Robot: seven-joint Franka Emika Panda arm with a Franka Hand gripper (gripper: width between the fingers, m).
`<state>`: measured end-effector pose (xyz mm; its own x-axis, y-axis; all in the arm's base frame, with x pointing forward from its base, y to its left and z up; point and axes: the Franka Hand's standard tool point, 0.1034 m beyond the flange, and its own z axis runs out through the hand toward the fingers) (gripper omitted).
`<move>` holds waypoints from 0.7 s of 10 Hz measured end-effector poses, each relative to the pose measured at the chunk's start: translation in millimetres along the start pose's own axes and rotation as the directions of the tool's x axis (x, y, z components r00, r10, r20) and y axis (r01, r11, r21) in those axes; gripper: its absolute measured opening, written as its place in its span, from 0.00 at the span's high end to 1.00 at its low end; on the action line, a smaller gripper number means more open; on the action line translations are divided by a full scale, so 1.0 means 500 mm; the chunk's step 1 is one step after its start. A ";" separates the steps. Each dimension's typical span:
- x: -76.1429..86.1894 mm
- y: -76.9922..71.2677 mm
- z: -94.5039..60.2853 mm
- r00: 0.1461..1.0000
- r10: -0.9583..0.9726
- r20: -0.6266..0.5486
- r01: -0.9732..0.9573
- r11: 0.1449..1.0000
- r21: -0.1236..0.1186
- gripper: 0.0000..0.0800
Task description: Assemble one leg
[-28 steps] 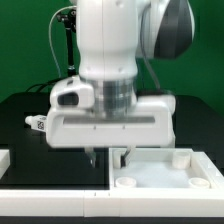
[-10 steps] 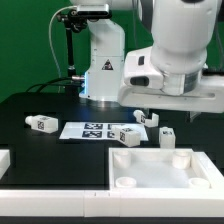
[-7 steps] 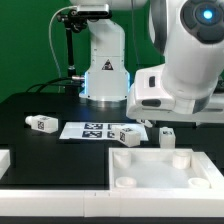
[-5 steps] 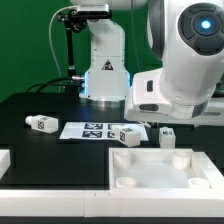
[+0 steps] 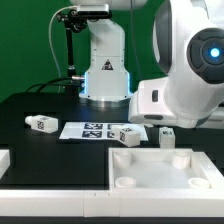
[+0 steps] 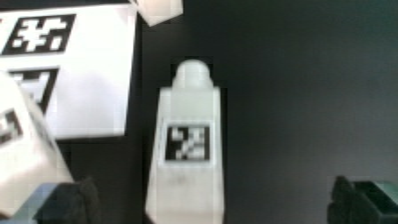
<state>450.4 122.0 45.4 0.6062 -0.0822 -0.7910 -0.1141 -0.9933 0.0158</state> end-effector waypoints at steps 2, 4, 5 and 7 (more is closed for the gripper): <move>-0.002 0.000 -0.001 1.000 0.000 -0.001 0.000 1.000 0.000 0.19; 0.009 0.008 0.030 1.000 0.010 0.009 -0.010 1.000 0.000 0.19; 0.016 0.011 0.058 0.999 0.017 0.036 -0.017 1.000 -0.012 0.19; 0.029 0.022 0.087 0.997 0.030 0.068 -0.029 0.999 -0.016 0.19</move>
Offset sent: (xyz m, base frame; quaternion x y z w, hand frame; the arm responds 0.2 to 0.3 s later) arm -0.0245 -0.0007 -0.0291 0.0343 -0.0256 0.0165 0.9989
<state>423.7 113.5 7.2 0.5478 -0.1064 -0.8298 -0.1191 -0.9917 0.0485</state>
